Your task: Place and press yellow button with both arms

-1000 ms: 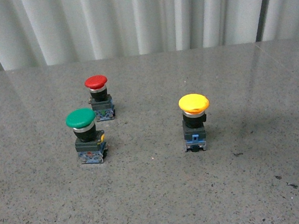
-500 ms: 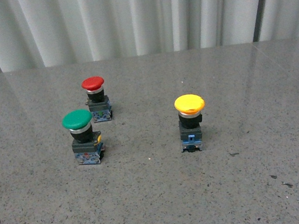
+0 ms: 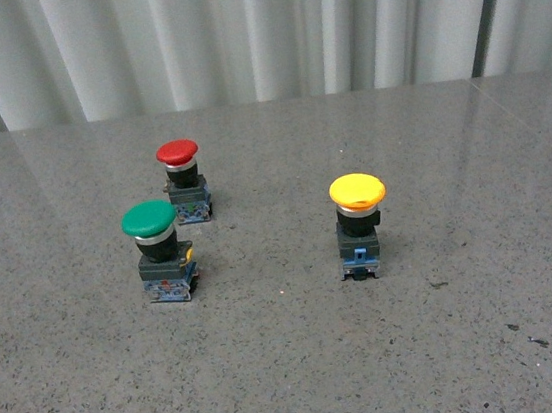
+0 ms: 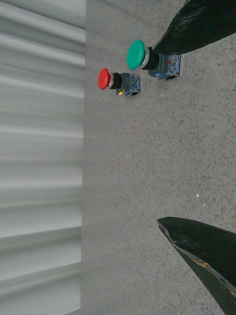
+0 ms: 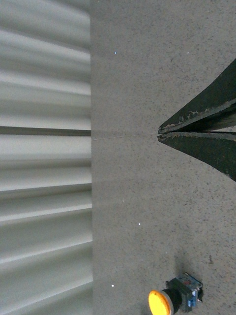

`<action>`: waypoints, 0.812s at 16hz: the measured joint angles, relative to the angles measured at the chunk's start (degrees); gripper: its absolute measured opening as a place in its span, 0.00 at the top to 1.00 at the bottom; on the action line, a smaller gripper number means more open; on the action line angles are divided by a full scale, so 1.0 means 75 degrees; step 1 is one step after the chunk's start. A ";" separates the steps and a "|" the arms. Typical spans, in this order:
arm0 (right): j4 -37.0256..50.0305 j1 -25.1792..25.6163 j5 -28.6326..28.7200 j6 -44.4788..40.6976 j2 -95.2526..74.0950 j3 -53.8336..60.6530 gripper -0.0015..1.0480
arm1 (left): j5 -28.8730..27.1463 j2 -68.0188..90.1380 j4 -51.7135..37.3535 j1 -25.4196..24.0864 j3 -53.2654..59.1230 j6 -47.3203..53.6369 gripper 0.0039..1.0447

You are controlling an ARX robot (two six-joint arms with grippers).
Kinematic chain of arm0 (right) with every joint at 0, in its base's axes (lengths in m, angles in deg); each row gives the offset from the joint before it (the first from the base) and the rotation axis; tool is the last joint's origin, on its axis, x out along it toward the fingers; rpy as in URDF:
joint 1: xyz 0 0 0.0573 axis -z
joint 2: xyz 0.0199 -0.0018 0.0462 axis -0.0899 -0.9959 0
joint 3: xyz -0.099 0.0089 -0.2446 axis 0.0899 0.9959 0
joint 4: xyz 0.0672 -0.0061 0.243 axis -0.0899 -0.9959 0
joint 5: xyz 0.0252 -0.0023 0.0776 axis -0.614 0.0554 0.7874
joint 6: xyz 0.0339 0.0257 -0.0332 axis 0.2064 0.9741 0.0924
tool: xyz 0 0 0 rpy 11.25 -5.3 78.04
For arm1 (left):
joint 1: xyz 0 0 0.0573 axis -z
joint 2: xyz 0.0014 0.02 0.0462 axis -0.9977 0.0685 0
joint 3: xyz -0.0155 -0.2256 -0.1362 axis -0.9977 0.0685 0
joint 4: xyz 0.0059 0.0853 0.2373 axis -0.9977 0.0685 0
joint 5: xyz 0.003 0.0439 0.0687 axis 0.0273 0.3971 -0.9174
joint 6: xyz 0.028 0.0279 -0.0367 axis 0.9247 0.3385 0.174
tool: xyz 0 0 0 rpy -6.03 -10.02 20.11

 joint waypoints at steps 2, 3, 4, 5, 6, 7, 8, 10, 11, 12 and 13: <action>-0.0207 0.0000 -0.0003 -0.0003 0.0356 0.0227 0.98 | 0.0006 0.0000 0.0000 0.0000 0.0000 0.0003 0.06; -0.0309 0.0000 -0.0003 -0.0006 0.0560 0.0286 0.98 | 0.0006 0.0000 0.0000 0.0000 -0.0003 0.0003 0.06; -0.0402 0.0000 -0.0003 -0.0012 0.0731 0.0326 0.98 | 0.0003 0.0000 0.0000 0.0000 0.0000 0.0003 0.06; -0.0495 0.0000 0.0000 -0.0015 0.0857 0.0370 0.98 | 0.0003 0.0000 0.0000 0.0000 0.0000 0.0003 0.06; -0.0609 0.0000 0.0000 -0.0017 0.0994 0.0417 0.98 | 0.0003 0.0000 0.0000 0.0000 0.0000 0.0003 0.06; -0.0726 0.0000 0.0000 -0.0017 0.1163 0.0469 0.98 | 0.0006 0.0000 0.0000 0.0000 0.0000 0.0003 0.06; -0.0828 0.0000 -0.0003 -0.0017 0.1306 0.0507 0.98 | 0.0003 0.0000 0.0000 0.0000 0.0000 0.0003 0.06; -0.0831 0.0000 -0.0003 -0.0020 0.1556 0.0685 0.98 | 0.0003 0.0000 0.0000 0.0000 0.0000 0.0000 0.06; -0.0994 0.0000 0.0000 -0.0020 0.1784 0.0685 0.98 | 0.0003 0.0000 0.0000 0.0000 0.0000 0.0003 0.06; -0.1046 0.0000 0.0000 -0.0020 0.1874 0.0685 0.98 | 0.0003 0.0000 0.0000 0.0000 0.0000 0.0003 0.06; -0.1233 0.0000 0.0000 -0.0020 0.1999 0.0685 0.98 | 0.0003 0.0000 0.0000 0.0000 0.0000 0.0000 0.06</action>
